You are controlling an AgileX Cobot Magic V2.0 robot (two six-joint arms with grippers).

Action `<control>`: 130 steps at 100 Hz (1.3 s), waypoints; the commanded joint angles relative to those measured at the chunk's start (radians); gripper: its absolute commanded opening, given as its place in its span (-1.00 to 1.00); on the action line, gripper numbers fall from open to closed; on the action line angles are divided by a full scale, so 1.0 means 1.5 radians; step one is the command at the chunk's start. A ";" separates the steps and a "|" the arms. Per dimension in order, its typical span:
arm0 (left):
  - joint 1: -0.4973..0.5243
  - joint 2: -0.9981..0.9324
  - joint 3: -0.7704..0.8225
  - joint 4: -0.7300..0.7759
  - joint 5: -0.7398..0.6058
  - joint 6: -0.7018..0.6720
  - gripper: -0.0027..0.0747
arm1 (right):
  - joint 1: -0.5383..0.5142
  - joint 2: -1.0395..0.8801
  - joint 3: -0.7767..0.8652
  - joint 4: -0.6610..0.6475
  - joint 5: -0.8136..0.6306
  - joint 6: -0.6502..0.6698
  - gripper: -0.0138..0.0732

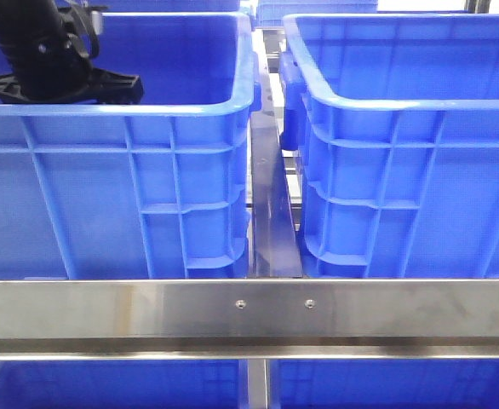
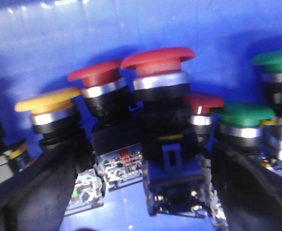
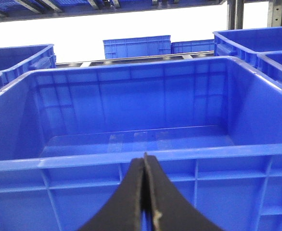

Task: Pick red and yellow buttons and place in box
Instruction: 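Lift the red button out of the crate with the left gripper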

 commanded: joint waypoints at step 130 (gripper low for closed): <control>-0.216 -0.335 -0.021 -0.010 0.096 0.142 -0.98 | 0.000 -0.017 -0.014 -0.006 -0.054 -0.002 -0.84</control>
